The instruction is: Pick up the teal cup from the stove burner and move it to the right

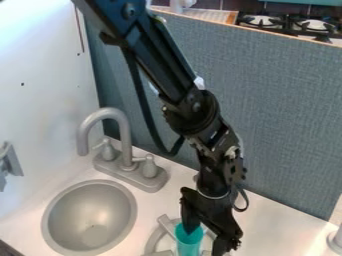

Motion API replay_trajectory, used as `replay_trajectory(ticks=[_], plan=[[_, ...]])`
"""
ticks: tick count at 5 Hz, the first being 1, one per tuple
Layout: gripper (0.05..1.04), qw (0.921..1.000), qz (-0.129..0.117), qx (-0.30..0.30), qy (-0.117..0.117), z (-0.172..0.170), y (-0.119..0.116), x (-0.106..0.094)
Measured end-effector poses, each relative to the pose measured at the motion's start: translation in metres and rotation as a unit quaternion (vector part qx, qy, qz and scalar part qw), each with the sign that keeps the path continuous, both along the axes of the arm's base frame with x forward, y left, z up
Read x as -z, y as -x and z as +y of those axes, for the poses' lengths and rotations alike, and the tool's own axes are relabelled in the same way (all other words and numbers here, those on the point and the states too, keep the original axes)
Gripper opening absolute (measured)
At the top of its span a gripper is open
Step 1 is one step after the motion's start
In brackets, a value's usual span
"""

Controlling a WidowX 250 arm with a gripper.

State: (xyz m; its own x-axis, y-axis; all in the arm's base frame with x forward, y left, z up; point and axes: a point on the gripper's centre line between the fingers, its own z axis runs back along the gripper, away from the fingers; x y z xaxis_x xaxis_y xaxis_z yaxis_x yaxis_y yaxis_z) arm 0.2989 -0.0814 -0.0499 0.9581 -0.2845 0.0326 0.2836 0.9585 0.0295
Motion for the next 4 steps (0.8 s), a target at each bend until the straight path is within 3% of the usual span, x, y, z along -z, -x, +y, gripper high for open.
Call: replay_trajectory(ticks=[2,3,4], plan=[[0.945,0.9987,0.049,-0.003,0.008,0.001,0.009,0.016],[0.626,0.9980,0.062,-0.005,0.010,0.003,0.011,0.019],[0.367,0.9982,0.058,-0.005,0.010,0.004,0.010,0.020]])
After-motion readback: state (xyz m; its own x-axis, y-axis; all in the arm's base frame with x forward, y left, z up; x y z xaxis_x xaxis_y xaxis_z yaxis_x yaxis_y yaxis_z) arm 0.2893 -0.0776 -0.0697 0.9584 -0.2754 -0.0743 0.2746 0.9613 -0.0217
